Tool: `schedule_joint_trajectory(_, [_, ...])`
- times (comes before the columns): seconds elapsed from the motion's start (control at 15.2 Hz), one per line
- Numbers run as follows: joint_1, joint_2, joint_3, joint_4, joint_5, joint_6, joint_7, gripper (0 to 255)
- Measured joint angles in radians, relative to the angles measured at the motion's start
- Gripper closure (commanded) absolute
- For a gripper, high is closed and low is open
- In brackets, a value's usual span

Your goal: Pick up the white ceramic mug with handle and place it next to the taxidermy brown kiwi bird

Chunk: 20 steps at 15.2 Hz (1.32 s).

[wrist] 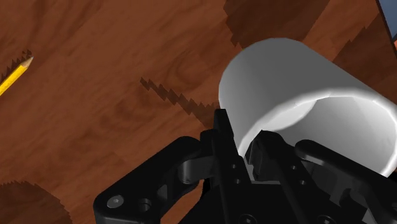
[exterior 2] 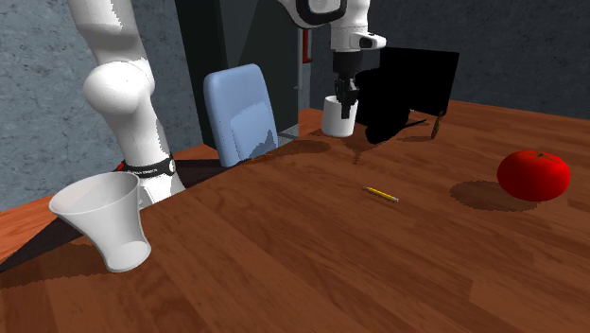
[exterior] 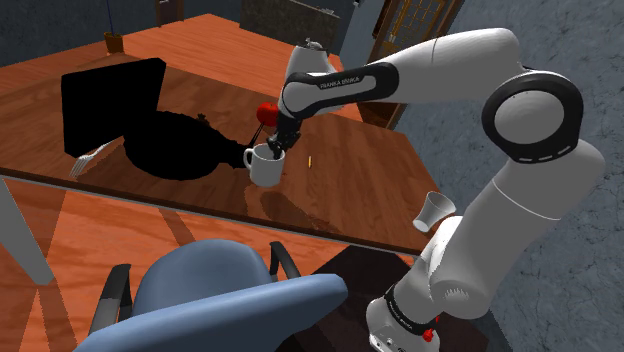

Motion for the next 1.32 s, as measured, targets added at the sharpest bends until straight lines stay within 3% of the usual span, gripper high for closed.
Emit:
schedule_joint_trajectory(0.46, [-0.001, 0.044, 0.0, -0.043, 0.011, 0.086, -0.007, 255])
schedule_joint_trajectory(0.86, [-0.002, 0.05, 0.001, -0.048, 0.013, 0.098, -0.008, 255])
schedule_joint_trajectory(0.92, [-0.002, 0.05, 0.001, -0.048, 0.013, 0.098, -0.008, 0])
schedule_joint_trajectory(1.32, [-0.002, 0.05, 0.001, -0.048, 0.013, 0.099, -0.008, 0])
